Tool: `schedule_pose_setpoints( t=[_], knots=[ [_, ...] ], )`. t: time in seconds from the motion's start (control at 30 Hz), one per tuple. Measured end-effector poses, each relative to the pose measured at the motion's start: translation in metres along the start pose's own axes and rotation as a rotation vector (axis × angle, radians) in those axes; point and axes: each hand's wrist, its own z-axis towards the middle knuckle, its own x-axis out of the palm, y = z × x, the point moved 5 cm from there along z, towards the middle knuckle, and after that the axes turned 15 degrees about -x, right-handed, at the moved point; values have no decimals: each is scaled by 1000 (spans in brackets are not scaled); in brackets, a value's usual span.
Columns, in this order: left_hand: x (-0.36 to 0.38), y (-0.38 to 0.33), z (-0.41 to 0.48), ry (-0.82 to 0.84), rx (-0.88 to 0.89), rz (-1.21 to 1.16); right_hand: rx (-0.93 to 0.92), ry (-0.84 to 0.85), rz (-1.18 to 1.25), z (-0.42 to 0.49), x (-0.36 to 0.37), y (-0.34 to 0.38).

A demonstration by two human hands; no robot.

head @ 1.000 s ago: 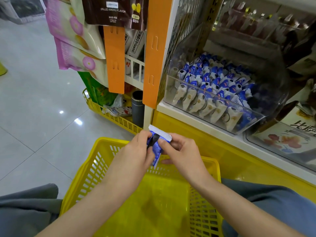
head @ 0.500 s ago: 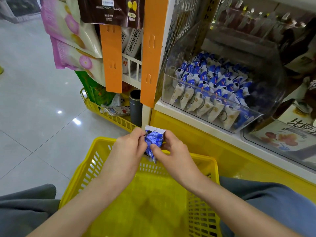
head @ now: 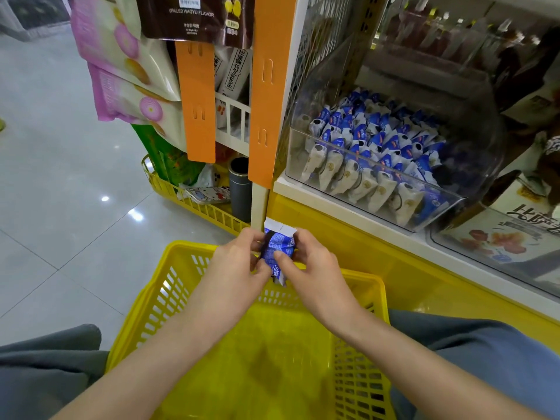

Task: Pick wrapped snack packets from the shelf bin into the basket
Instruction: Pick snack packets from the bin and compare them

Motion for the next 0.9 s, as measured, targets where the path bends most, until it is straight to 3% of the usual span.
schedule_pose_setpoints(
  t=[0.17,0.3,0.4,0.53,0.73,0.9],
  knots=[
    [-5,1,6,78,-99,-175,-44,11,85,4,-1,5],
    [-3,0,3,301,-358,-739,-33,110,247,8,1,11],
    [0,0,2,380,-480,-936,-30,132,309,8,1,12],
    [4,-1,0,424,-503,-816,49,32,184,4,-3,2],
    [0,4,0,247,-440,-647,-77,59,-42,-1,1,5],
    [-9,1,5,191,-373,-685,0,100,134,6,-3,11]
  ],
)
